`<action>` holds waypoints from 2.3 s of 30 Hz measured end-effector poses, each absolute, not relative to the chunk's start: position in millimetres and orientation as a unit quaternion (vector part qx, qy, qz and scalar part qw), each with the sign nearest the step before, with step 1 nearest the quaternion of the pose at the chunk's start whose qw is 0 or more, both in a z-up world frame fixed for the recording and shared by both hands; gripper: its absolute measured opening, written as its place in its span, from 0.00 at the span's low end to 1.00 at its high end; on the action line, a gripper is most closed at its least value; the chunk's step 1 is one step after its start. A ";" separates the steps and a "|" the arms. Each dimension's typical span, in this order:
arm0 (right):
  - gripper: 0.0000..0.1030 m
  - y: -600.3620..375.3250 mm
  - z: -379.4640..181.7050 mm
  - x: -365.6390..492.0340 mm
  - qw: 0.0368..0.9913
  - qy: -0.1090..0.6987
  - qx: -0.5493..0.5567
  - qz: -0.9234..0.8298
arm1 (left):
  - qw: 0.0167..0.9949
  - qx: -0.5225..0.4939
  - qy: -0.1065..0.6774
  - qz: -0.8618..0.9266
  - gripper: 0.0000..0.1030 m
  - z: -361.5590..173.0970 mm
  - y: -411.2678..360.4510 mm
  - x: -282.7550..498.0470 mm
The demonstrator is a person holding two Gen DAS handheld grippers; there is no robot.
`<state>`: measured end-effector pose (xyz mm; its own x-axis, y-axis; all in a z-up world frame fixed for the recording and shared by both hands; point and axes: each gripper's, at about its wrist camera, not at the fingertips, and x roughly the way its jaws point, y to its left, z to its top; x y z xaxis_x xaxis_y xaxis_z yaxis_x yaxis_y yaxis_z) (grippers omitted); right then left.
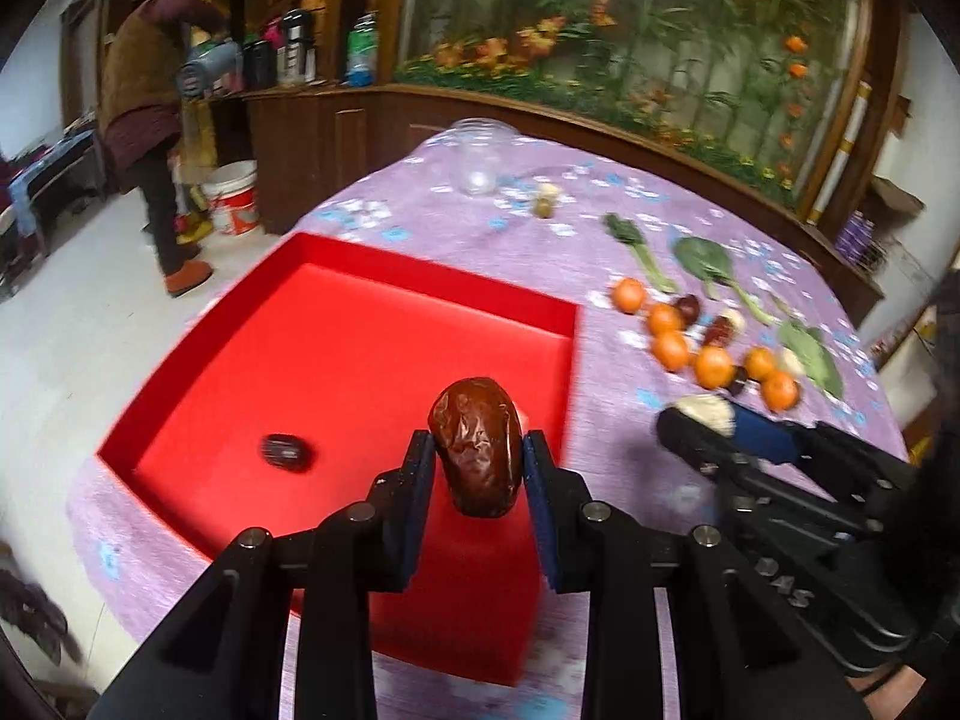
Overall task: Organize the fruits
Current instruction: 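Carry the date with the left tool while the right tool carries the yam over the red tray, then lower and release the date from the left tool while the right tool releases the yam into the tray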
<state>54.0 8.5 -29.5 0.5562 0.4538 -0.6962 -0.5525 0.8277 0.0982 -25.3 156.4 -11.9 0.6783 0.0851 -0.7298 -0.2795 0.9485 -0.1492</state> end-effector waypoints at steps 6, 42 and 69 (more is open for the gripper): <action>0.36 37.5 -26.4 60.4 0.874 0.371 -0.074 0.305 | 0.897 -0.128 0.400 0.139 0.28 -22.5 186.2 -17.5; 0.36 107.8 -45.6 91.8 0.859 0.385 -0.085 0.328 | 0.901 -0.158 0.370 0.161 0.28 -28.6 251.3 -16.5; 0.79 109.8 -55.2 100.8 0.854 0.402 -0.079 0.319 | 0.879 -0.138 0.408 0.206 0.68 -38.9 257.0 -6.0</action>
<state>100.8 109.8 -55.2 0.4721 0.4821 -0.7381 -0.6095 0.7834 0.1219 -6.0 257.0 -38.9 0.5826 0.2490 -0.7737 -0.4739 0.8774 -0.0745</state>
